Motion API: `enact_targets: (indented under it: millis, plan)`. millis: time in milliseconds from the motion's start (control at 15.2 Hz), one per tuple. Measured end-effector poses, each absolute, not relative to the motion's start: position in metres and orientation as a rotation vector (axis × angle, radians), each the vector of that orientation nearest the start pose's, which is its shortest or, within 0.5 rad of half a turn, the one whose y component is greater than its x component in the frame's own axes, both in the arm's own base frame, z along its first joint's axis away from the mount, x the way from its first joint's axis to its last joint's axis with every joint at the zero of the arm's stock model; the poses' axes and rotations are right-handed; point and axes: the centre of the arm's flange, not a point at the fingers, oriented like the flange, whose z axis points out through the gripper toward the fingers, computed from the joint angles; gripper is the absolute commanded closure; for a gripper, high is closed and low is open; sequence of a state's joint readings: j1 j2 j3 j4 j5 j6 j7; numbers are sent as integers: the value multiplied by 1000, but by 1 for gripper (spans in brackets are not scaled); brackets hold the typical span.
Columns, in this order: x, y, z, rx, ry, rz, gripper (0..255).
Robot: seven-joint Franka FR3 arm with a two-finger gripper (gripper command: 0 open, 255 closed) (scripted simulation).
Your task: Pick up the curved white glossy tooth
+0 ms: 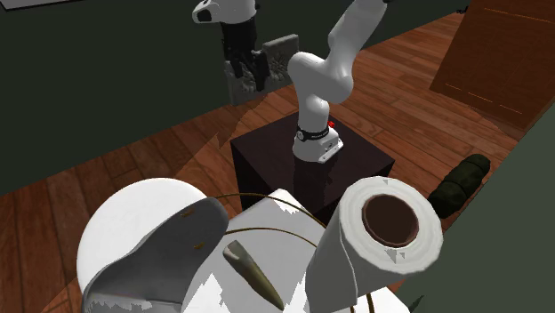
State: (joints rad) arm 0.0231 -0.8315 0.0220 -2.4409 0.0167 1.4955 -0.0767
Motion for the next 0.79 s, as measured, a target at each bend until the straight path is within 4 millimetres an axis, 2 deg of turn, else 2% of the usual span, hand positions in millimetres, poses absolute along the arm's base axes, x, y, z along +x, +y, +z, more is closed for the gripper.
enact_targets:
  millis: [66,198,594,792]
  plan:
    - [284,16,558,-3129,-179,179,0]
    - [299,22,556,-3112,-240,169,0]
    - [358,48,550,-3019,-519,120,0]
    - [391,71,547,-2960,-661,94,0]
